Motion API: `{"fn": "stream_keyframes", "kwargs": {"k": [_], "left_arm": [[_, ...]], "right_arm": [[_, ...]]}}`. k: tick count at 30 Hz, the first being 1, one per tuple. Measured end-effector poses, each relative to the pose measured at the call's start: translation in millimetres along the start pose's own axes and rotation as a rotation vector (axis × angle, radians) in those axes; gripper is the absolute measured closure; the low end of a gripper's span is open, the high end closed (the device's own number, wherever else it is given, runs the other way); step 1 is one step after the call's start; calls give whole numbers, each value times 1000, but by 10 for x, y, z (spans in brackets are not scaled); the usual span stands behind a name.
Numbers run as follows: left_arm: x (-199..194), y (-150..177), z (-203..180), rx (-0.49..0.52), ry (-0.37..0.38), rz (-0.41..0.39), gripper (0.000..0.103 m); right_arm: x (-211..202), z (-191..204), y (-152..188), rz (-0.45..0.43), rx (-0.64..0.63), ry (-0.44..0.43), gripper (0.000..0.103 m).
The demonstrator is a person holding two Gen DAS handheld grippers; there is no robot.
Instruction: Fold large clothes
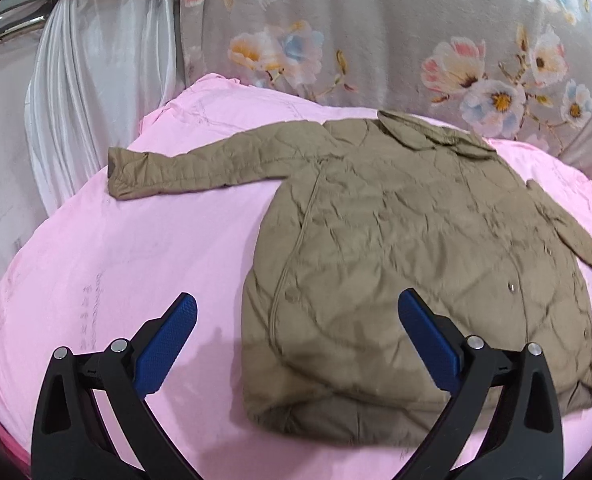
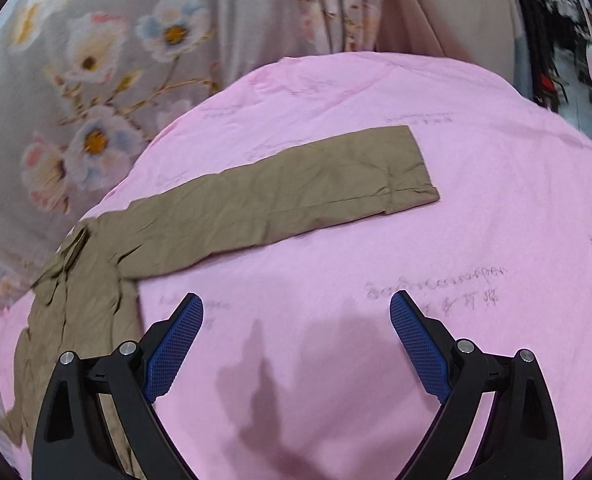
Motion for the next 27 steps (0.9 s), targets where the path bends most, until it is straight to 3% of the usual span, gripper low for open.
{"fn": "stream_keyframes", "kwargs": {"k": [3,6,9,10,12,13,14,16,20,23,27], "left_arm": [[152,-129,46,-6,-39,0,5],[311,-211,93,-21,-59,9,5],[440,-268,154,-39,-70,13,5],[478,-281,172,-42,-77,14,5],[529,-304,207,-43,-89,10,5],[553,-309,221,-43,-96,10,5],[574,-316,239,-43,-101,10,5],[620,-331,283,-45,-114,13,5],[718,-342,379,-36,-145,34,5],[756,-335,449,-35,-162,44,5],[795,-323,564,-56,-167,63,5]], "right_arm": [[283,-216,-118,41,109,-8,13],[440,-249,-322,1,137,-13,13],[595,-174,-454,4,136,0,25],[634,-164,-500,-6,146,20,33],[703,-112,-612,-17,157,43,62],[715,-56,-668,-23,164,39,87],[691,43,-714,-39,166,14,96],[528,398,-806,-102,117,-28,97],[-77,1722,-782,-242,-140,-203,101],[-561,2874,-352,-259,-362,-387,101],[-923,4174,600,-196,-623,-570,101]]}}
Point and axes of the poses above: each gripper's, at about its wrist camera, not at the fingertips, and x roughly the way its jaws point, z to its left, y to its underside, the point moved 7 cm from there along x, roughly the way its jaws point, and after that the axes turned 5 degrees about y, right-handed, at the moved point
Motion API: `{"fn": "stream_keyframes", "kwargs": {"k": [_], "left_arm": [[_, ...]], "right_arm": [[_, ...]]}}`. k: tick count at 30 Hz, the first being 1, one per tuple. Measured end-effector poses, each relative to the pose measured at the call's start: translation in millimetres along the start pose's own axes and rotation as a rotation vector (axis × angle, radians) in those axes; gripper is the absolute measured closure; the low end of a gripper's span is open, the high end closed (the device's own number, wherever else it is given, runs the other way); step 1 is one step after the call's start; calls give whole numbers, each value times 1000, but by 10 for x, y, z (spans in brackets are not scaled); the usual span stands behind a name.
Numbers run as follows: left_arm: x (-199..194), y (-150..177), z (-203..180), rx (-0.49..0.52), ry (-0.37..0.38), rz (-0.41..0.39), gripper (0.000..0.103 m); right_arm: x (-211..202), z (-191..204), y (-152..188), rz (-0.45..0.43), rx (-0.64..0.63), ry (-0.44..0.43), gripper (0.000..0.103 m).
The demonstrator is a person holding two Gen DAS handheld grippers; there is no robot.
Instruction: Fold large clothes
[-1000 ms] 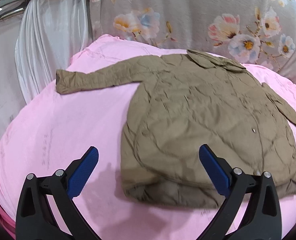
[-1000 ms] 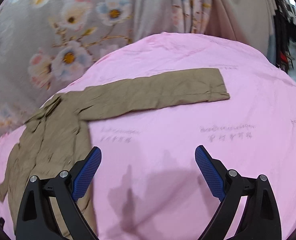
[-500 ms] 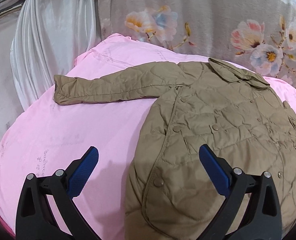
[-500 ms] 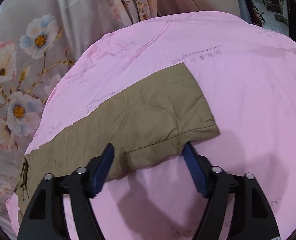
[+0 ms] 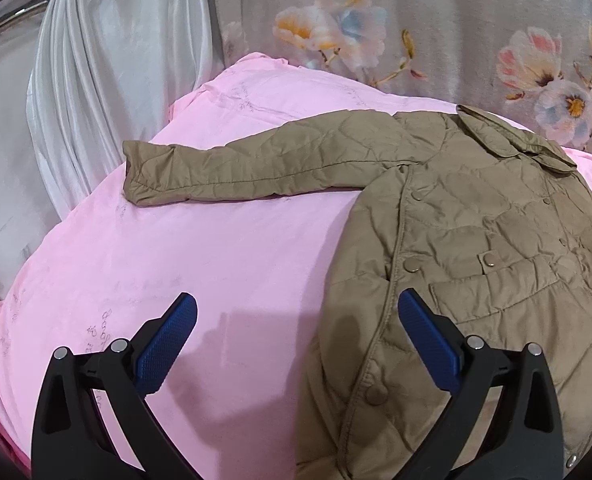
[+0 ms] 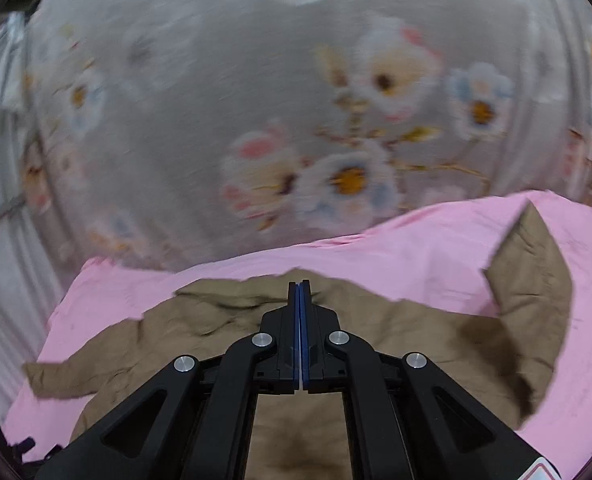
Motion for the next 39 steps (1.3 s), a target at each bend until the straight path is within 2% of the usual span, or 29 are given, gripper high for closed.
{"fn": "stream_keyframes", "kwargs": {"k": [3,5,7,9,11,12,13,15,16,18,20,22,25,28,30,31,32,33,37,39], "left_arm": [[39,-11,71,-19,13,15,5],[63,-36,125,-32,29,22,5],[72,-60,163,-40,39,25,5],[70,-75,211,-44,45,20,5],[75,-66,245,-44,54,18,5],[83,-60,253,-45,60,19,5],[94,-46,262,-46,67,22,5],[127,-9,263,-53,83,35,5],[144,5,257,-58,96,41,5],[169,28,234,-67,116,50,5],[194,33,195,-71,127,56,5],[202,38,157,-71,129,60,5],[210,40,111,-61,117,61,5],[213,23,87,-44,97,57,5],[215,3,72,-36,89,54,5],[215,-10,66,-34,87,52,5],[216,-24,60,-33,85,50,5],[216,-47,52,-34,86,48,5],[216,-103,24,-41,103,42,5],[215,-119,5,-43,111,39,5]], "right_arm": [[307,847,264,83,-87,-121,101],[417,1226,474,126,-136,-167,101],[457,1373,657,157,-168,-160,99],[456,1229,728,165,-156,-114,93],[467,748,703,158,-115,2,74],[487,443,671,158,-99,69,70],[475,29,640,153,-83,181,63],[445,-751,609,166,-72,377,58],[437,-1045,608,182,-67,445,52],[424,-1721,628,231,-47,584,51],[464,-2156,688,284,-24,640,50],[551,-2514,805,351,21,652,49],[693,-2828,943,404,19,706,49],[776,-3010,1021,413,-20,759,52],[834,-3068,1022,410,-20,756,68],[844,-3071,1014,410,-15,752,88],[847,-3047,967,401,-11,751,97],[820,-3010,900,371,-9,747,98],[689,-2603,557,247,21,639,100],[624,-2217,371,190,23,520,100]]}}
Point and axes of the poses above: each gripper's, at about its wrist camera, not at the fingertips, and x roughly the way its jaws point, z to its left, y to its underside, the point moved 7 cm from there along x, roughly the way its jaws point, and after that the axes turned 5 degrees about y, right-handed, at the moved point
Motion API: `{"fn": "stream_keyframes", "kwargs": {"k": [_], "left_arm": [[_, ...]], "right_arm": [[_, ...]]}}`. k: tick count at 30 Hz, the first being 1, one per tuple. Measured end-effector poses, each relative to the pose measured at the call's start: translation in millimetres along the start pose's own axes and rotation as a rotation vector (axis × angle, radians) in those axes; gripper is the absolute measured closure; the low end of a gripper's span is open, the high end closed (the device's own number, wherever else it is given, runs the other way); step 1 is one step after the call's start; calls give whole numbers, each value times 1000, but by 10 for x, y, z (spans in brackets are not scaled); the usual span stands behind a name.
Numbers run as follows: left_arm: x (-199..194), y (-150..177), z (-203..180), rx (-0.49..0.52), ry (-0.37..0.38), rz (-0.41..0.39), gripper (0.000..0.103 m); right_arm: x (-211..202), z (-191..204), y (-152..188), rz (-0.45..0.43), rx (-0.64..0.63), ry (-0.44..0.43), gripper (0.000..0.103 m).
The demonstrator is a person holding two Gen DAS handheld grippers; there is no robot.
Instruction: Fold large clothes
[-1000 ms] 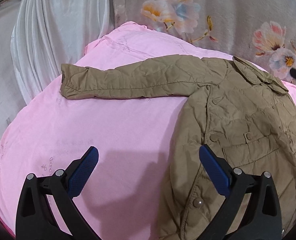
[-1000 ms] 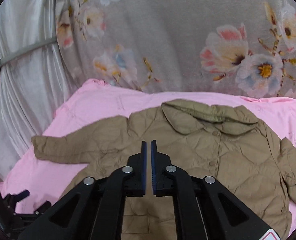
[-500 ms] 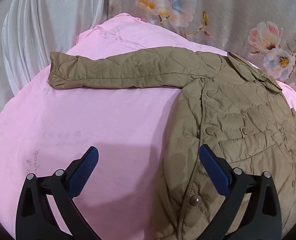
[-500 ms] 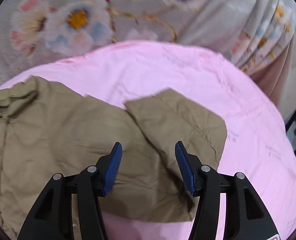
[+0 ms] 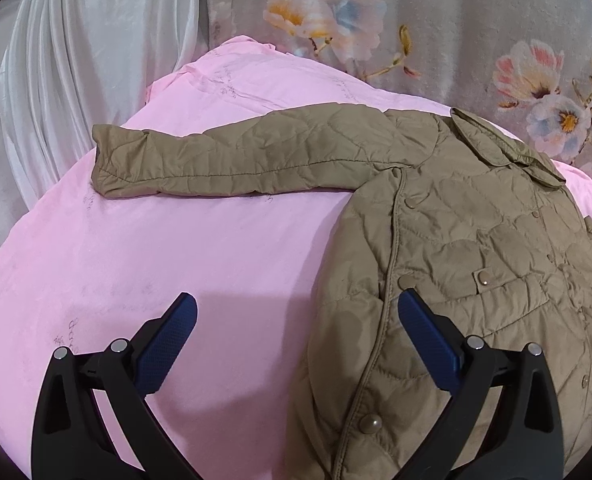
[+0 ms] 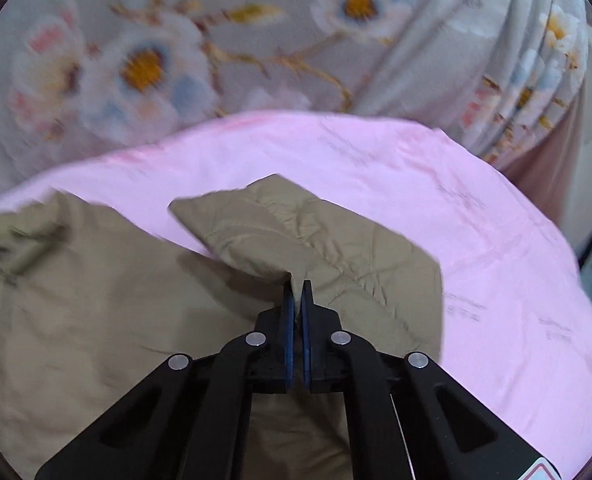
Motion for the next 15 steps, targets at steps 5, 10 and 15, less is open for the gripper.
{"fn": "stream_keyframes", "kwargs": {"k": [5,10,15], "left_arm": [[-13,-37,-48,-3,16,-3,5],[-6,-67,-81,-13,38,10,5],[17,-173,-202,-25,129,38,5]], "right_arm": [[-769,1269,-43,-51,-91,-353,100],[-1153,2491,421,46,-221,-648,95],[-1582,2772,573,1,-232,-784,61]]}}
Point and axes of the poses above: each gripper's, at about its wrist camera, not at the fingertips, and x roughly the way its jaws point, z to its left, y to its underside, the point moved 7 cm from there along x, roughly the way its jaws point, and after that the axes turned 5 degrees about y, right-handed, at the moved point
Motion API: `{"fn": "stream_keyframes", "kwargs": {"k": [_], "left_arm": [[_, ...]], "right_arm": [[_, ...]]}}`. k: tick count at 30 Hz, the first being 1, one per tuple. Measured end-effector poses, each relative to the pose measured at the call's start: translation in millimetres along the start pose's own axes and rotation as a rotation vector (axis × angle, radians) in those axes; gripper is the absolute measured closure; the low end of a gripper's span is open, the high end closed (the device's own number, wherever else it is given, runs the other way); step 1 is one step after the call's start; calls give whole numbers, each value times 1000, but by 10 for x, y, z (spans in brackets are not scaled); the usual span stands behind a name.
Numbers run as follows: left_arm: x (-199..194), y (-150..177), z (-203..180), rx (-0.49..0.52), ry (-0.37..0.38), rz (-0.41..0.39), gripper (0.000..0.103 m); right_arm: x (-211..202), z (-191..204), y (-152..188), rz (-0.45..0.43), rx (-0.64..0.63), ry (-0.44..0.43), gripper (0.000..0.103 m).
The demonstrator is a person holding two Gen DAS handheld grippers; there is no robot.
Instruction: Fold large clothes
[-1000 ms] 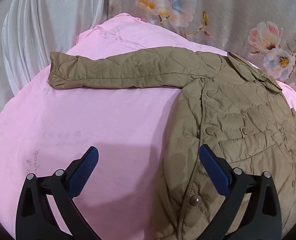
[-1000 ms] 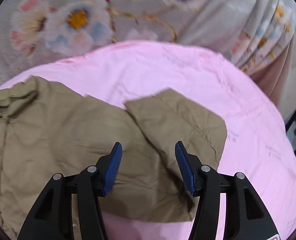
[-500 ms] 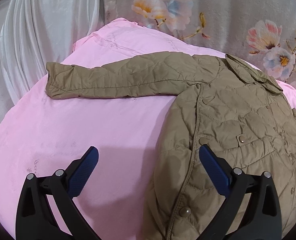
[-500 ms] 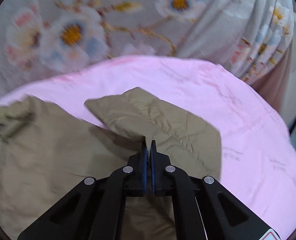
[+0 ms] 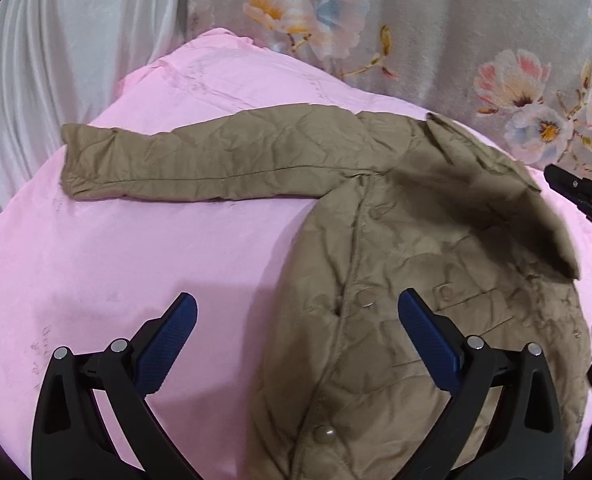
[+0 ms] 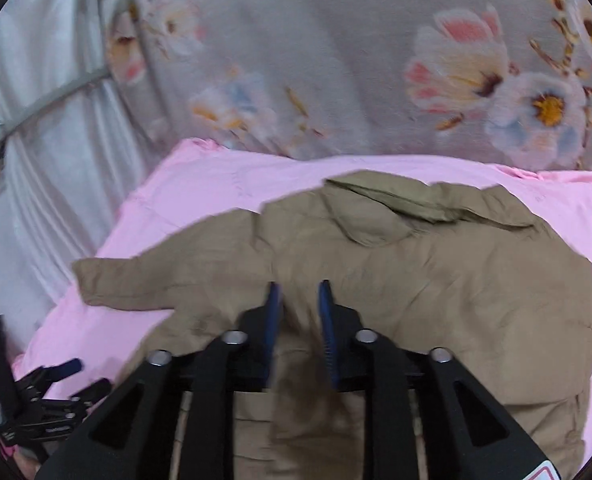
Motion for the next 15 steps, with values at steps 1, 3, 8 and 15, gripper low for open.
{"fn": "stream_keyframes", "kwargs": {"k": [1,3,8,15], "left_arm": [[10,-36,-54,0,20,4,5],[65,-123,-183,-4,77,16,5],[552,-268,-626,-52,237,160,5],[1126,-336,-851,-160,255,250,6]], "right_arm": [[-126,-73,-39,-42,33,4,51],[-249,-279,-51,-63,86,27,50],[-476,-1211,304,-30,288,170,48],[-463,-2208,1097,84,621,193,47]]}}
Point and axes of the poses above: each gripper's, at about its wrist camera, not at the fingertips, and x roughly the way its jaws point, z to its left, y to its underside, the point moved 7 cm from there along x, roughly the way its jaws point, and after that the axes turned 5 degrees about y, right-handed, at the moved point
